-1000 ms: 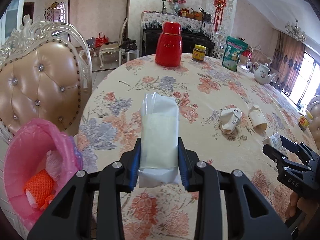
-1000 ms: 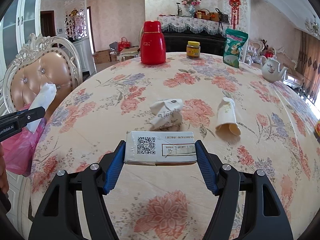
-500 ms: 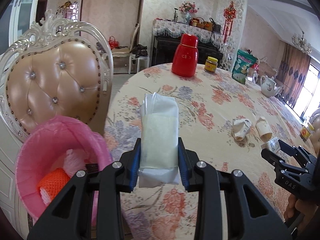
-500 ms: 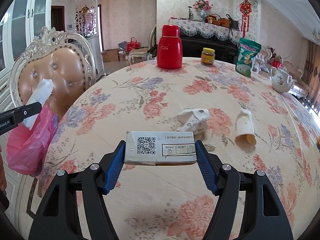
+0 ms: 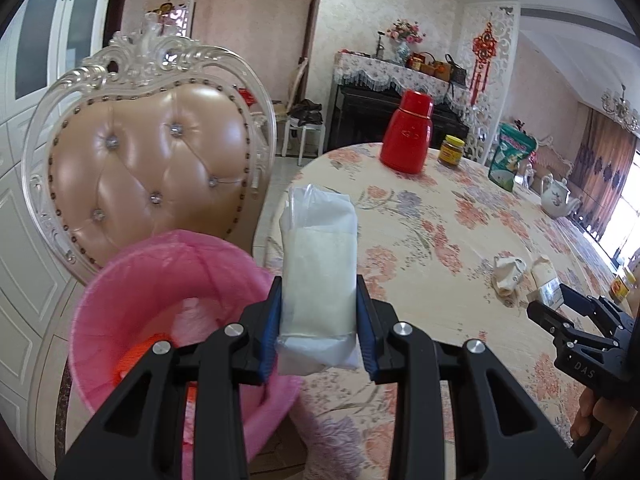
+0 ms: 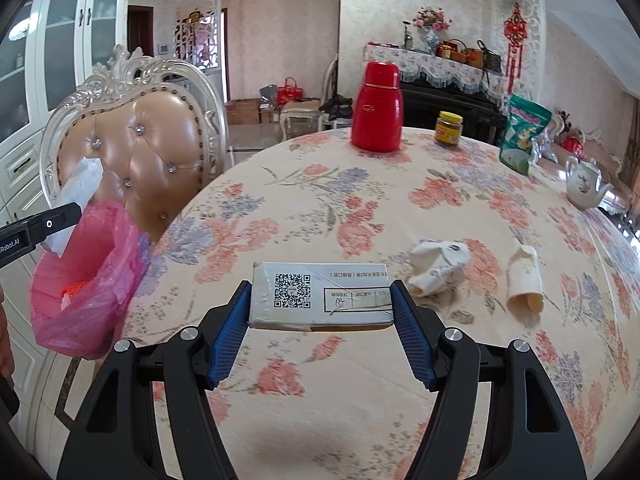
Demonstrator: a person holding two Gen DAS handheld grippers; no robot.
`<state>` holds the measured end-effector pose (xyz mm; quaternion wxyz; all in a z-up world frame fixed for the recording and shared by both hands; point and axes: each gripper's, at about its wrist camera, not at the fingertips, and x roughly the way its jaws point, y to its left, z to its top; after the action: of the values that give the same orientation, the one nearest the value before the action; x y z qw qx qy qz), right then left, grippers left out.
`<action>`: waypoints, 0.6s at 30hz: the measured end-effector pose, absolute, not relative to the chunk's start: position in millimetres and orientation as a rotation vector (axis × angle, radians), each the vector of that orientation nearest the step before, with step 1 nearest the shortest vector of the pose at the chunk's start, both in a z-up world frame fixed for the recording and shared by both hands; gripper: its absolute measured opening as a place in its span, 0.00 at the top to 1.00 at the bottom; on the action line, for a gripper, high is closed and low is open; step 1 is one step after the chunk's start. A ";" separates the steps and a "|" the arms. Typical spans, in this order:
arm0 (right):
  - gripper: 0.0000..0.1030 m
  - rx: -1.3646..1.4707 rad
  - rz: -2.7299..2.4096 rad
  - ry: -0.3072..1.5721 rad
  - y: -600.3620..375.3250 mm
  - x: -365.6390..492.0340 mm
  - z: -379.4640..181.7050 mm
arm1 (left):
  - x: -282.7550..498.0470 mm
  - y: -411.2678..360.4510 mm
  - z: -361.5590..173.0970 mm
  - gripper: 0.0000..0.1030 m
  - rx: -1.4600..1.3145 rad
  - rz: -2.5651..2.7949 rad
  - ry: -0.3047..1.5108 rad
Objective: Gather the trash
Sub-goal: 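Carry the white card and tissue packet over the pink bin with both tools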
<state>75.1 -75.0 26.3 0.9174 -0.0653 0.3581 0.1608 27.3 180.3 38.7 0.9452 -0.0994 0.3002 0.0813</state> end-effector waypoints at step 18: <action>0.36 -0.152 0.497 0.727 13.6 74.9 41.3 | -12.2 260.8 40.5 0.68 -0.248 0.298 0.589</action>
<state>74.9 13.6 41.3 0.9018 -0.0733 0.3516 0.2402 -12.2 260.8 40.5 0.9385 -0.1214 0.2884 0.1458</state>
